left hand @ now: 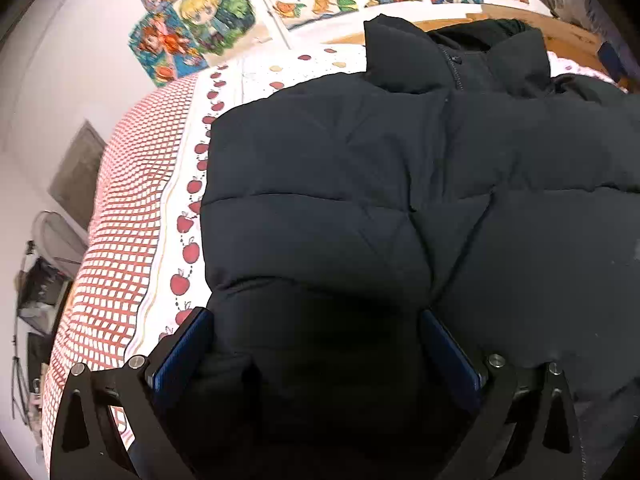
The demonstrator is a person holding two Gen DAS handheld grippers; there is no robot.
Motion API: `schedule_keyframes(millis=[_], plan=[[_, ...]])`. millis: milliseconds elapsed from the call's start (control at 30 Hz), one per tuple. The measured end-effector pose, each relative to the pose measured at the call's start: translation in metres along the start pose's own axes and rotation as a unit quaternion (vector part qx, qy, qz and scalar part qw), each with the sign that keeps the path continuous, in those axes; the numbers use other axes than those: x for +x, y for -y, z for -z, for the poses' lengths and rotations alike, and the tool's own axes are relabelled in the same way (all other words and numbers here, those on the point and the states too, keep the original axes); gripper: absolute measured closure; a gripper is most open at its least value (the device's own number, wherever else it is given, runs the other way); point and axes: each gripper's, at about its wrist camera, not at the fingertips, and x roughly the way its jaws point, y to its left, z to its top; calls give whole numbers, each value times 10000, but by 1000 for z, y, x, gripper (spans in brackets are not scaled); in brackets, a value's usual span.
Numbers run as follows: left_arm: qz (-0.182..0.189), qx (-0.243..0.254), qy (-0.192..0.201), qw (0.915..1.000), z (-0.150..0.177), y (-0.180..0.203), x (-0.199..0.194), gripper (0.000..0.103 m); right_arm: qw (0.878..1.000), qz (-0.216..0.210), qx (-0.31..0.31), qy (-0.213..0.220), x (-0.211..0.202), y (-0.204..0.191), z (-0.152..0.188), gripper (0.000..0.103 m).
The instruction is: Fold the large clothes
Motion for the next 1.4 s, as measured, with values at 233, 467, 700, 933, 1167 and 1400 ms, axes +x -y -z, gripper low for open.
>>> schedule_keyframes(millis=[233,467,700,933,1167,1400], plan=[[1317,-829,128,9877,-54,-61,-14,0,9974,-666,-86,-259,-19,22,-38,10],[1761,-678,814,9787,-149,-57,2,0,9922,-1219,166,-183,-10,41,-128,9],[2138,-951,679,9699,-219,-27,48,0,9815,-1643,844,-495,75,45,-209,9],[2072,-781,347,9746,-241,-2,85,40,9735,-1988,778,-823,146,11,-245,23],[2580,-844,371,9617,-243,5,84,91,9733,-2020,390,-1018,168,-25,-244,65],[2256,-696,211,9715,-237,-8,56,96,9774,-1910,340,-837,144,-6,-240,95]])
